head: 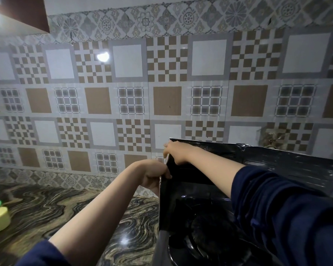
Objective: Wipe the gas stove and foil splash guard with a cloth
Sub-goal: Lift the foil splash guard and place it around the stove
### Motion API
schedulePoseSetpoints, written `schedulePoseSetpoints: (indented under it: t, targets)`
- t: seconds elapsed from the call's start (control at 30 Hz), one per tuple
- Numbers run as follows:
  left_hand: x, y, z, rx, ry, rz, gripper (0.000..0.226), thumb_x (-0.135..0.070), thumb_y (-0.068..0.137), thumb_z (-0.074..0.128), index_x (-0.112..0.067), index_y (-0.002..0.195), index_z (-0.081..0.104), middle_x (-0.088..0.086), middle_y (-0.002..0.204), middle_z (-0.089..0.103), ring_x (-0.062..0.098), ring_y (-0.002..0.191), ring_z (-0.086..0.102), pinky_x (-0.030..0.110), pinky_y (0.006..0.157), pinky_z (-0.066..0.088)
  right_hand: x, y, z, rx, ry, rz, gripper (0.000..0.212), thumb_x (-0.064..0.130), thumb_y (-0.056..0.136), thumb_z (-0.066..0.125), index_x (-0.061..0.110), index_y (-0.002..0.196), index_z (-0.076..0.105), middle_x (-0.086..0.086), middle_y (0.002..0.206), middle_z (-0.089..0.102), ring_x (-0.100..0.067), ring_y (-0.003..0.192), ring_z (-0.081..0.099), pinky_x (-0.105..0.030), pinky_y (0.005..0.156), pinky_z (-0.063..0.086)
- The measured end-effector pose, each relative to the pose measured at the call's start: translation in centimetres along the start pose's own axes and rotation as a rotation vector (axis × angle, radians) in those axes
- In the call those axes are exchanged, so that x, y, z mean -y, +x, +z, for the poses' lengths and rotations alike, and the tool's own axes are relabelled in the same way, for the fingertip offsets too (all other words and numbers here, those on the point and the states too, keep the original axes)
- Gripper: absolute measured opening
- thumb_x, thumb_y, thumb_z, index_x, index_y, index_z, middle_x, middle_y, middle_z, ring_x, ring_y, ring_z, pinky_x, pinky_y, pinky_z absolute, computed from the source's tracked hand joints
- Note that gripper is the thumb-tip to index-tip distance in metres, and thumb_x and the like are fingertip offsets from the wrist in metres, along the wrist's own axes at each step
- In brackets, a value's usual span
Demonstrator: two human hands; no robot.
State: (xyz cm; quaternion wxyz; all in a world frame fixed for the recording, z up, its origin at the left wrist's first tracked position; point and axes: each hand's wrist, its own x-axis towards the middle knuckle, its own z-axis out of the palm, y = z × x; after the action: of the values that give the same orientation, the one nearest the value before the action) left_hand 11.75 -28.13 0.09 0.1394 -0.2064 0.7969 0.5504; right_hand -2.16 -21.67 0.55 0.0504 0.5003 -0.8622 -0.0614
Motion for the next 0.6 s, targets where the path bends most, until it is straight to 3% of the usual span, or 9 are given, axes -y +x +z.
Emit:
schedulePoseSetpoints:
  t: [0.07, 0.13, 0.23, 0.3, 0.37, 0.5, 0.6]
  targets:
    - [-0.2, -0.2, 0.3, 0.016, 0.005, -0.034, 0.015, -0.007, 0.1, 0.036, -0.005, 0.109, 0.048, 0.013, 0.102, 0.057, 0.032, 0.085, 0.062, 0.053, 0.088, 0.05, 0.3, -0.6, -0.1, -0.009, 0.026, 0.024, 0.072, -0.011, 0.08, 0.051, 0.02, 0.143, 0.037, -0.011, 0.16, 0.012, -0.035, 0.144, 0.022, -0.039, 0.105, 0.039]
    - [-0.3, -0.3, 0.4, 0.005, 0.029, -0.06, 0.016, -0.014, 0.1, 0.041, -0.005, 0.111, 0.048, 0.012, 0.102, 0.057, 0.033, 0.092, 0.06, 0.053, 0.092, 0.049, 0.7, -1.4, -0.3, -0.031, 0.074, 0.052, 0.082, -0.011, 0.08, 0.051, 0.021, 0.15, 0.021, -0.008, 0.161, -0.002, -0.033, 0.146, 0.015, -0.037, 0.106, 0.036]
    - [-0.5, -0.7, 0.1, -0.101, 0.066, -0.065, 0.013, -0.019, 0.097, 0.051, -0.007, 0.102, 0.052, 0.011, 0.098, 0.059, 0.027, 0.085, 0.061, 0.047, 0.072, 0.054, 1.0, -2.0, -0.3, -0.033, 0.091, 0.077, 0.085, -0.007, 0.081, 0.053, 0.014, 0.152, 0.011, -0.01, 0.161, -0.002, -0.027, 0.148, 0.007, -0.037, 0.117, 0.02]
    - [-0.5, -1.0, -0.2, -0.178, 0.097, -0.068, 0.021, -0.021, 0.094, 0.056, -0.006, 0.109, 0.052, 0.013, 0.097, 0.061, 0.028, 0.083, 0.062, 0.044, 0.063, 0.053, 1.2, -2.3, -0.3, -0.036, 0.099, 0.108, 0.082, -0.003, 0.082, 0.054, 0.01, 0.152, 0.012, -0.013, 0.161, 0.0, -0.026, 0.149, 0.006, -0.039, 0.12, 0.017]
    - [-0.5, -1.4, -0.6, -0.247, 0.145, -0.054, 0.029, -0.023, 0.092, 0.058, -0.004, 0.113, 0.052, 0.016, 0.098, 0.063, 0.03, 0.085, 0.063, 0.045, 0.067, 0.055, 1.3, -2.6, -0.2, -0.049, 0.111, 0.139, 0.076, 0.004, 0.086, 0.053, 0.006, 0.151, 0.013, -0.015, 0.16, 0.003, -0.028, 0.148, 0.007, -0.041, 0.12, 0.016]
    - [-0.3, -2.3, -1.0, -0.343, 0.211, -0.018, 0.043, -0.025, 0.088, 0.061, 0.0, 0.121, 0.049, 0.022, 0.118, 0.059, 0.04, 0.107, 0.059, 0.054, 0.092, 0.05, 1.6, -3.6, -0.4, -0.097, 0.137, 0.187, 0.069, 0.018, 0.093, 0.049, 0.002, 0.149, 0.014, -0.017, 0.159, 0.01, -0.03, 0.147, 0.012, -0.043, 0.12, 0.017]
    - [-0.3, -3.2, -0.8, -0.41, 0.257, 0.024, 0.05, -0.027, 0.089, 0.06, 0.002, 0.126, 0.044, 0.022, 0.121, 0.056, 0.039, 0.106, 0.058, 0.047, 0.087, 0.05, 1.8, -4.3, -0.6, -0.109, 0.143, 0.205, 0.068, 0.024, 0.094, 0.048, 0.001, 0.149, 0.016, -0.017, 0.158, 0.014, -0.03, 0.147, 0.015, -0.044, 0.119, 0.018]
